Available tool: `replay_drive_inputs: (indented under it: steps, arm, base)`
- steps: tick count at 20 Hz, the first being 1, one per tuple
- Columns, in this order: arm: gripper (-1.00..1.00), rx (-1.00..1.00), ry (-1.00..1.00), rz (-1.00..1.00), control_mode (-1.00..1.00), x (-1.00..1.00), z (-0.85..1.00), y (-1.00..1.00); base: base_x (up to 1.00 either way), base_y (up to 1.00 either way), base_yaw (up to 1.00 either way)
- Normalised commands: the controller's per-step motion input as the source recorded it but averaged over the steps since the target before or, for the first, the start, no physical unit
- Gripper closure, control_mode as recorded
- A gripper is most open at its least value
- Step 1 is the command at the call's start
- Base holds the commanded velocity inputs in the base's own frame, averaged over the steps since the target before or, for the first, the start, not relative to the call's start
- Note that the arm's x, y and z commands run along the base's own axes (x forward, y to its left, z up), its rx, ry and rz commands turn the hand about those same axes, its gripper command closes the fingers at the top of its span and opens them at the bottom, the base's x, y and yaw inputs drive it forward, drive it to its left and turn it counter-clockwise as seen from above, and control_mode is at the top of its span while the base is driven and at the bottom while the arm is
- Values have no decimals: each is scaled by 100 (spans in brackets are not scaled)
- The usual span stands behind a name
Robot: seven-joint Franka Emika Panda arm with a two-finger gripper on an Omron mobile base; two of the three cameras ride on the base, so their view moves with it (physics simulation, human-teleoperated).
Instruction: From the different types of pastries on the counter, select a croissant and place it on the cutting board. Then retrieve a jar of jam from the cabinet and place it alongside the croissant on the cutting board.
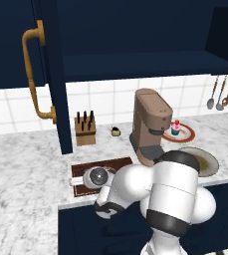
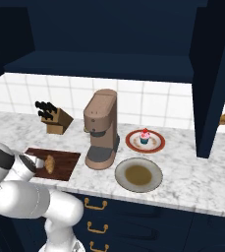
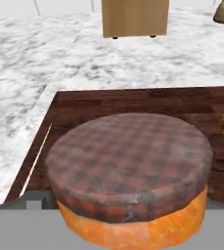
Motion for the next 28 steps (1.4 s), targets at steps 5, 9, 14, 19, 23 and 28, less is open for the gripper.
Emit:
replay_drive_inputs:
  steps: [5, 9, 14, 19, 23, 28]
  arm:
    - [-100, 0, -1, 0, -100, -2, -43, -39]
    - [-100, 0, 0, 0, -100, -8, -49, -44]
    - [-100, 0, 0, 0, -100, -19, -53, -38]
    - [-100, 0, -1, 0, -100, -42, -53, -26]
    - [-100, 0, -5, 0, -100, -66, -54, -24]
    - [-100, 0, -1, 0, -100, -39, -53, -18]
  base:
    - [0, 0, 0]
    - [0, 0, 0]
    - [0, 0, 0]
    - [0, 0, 0]
    - [0, 0, 0]
    - [0, 0, 0]
